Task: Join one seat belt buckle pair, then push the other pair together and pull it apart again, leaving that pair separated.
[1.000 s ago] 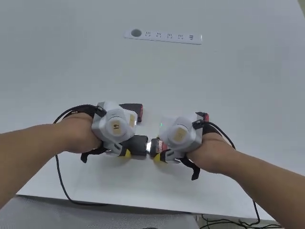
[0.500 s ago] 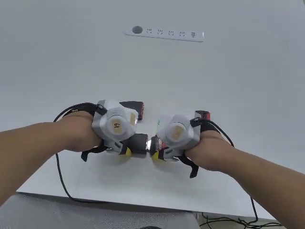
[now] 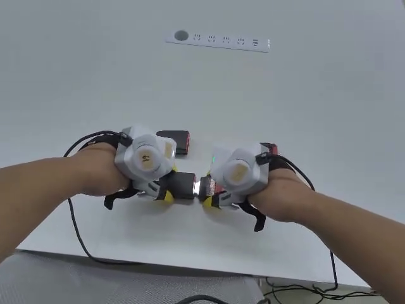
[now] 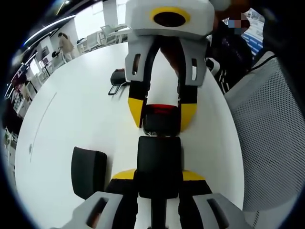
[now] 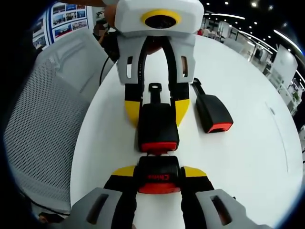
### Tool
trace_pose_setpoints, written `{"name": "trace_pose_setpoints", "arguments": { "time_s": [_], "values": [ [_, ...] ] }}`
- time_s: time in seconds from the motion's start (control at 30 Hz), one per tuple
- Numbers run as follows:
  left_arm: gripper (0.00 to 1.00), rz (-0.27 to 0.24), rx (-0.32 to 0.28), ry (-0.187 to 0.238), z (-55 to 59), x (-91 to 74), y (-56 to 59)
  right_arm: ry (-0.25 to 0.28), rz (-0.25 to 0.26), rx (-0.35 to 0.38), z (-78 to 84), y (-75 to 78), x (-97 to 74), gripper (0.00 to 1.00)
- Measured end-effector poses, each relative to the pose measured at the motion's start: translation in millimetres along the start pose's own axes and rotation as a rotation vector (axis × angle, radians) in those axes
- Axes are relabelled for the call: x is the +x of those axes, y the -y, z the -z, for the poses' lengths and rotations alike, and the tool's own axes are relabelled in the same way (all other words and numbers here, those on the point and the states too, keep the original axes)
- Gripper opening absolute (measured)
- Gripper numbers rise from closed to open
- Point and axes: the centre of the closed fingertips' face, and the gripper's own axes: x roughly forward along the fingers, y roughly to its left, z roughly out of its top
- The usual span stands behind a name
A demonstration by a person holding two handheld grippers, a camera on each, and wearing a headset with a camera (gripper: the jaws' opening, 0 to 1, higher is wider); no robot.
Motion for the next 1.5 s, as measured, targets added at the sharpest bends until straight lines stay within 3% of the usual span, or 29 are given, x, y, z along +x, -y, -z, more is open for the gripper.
{"name": "trace_pose_setpoints", "arguments": {
  "time_s": [0.8, 0.87, 0.9, 0.97, 1.0, 1.2, 1.3, 1.5],
  "values": [
    [0.35, -0.002, -0.019, -0.004, 1.3, -0.5, -1.0, 0.015, 0.015, 0.031, 3.6, -1.6, -1.5, 0.34],
    [0.35, 0.0, -0.004, -0.009, 1.1, -0.7, -0.6, 0.014, 0.031, 0.03, 3.8, 0.2, -3.2, 0.37],
    [0.35, 0.001, -0.008, -0.012, 0.7, -1.0, -0.4, 0.012, 0.058, 0.02, 3.9, 5.3, -4.1, 0.43],
    [0.35, 0.0, -0.016, -0.026, 0.4, -1.5, -0.3, 0.019, 0.046, 0.038, 2.1, 4.2, -5.0, 0.44],
    [0.35, 0.01, 0.006, -0.058, 4.3, -3.5, 1.0, 0.032, 0.035, 0.052, -0.2, 1.9, -6.1, 0.42],
    [0.39, -0.044, -0.021, -0.018, -13.4, -18.3, -3.1, 0.052, 0.027, 0.042, -8.1, -1.1, -12.1, 0.4],
    [0.43, -0.062, -0.014, 0.0, -23.3, -28.9, -7.9, 0.076, 0.034, 0.034, -19.4, -1.1, -27.3, 0.4],
    [0.45, -0.093, -0.019, 0.034, -38.2, -42.7, -25.0, 0.109, 0.049, 0.037, -26.5, 13.8, -44.6, 0.39]
  ]
}}
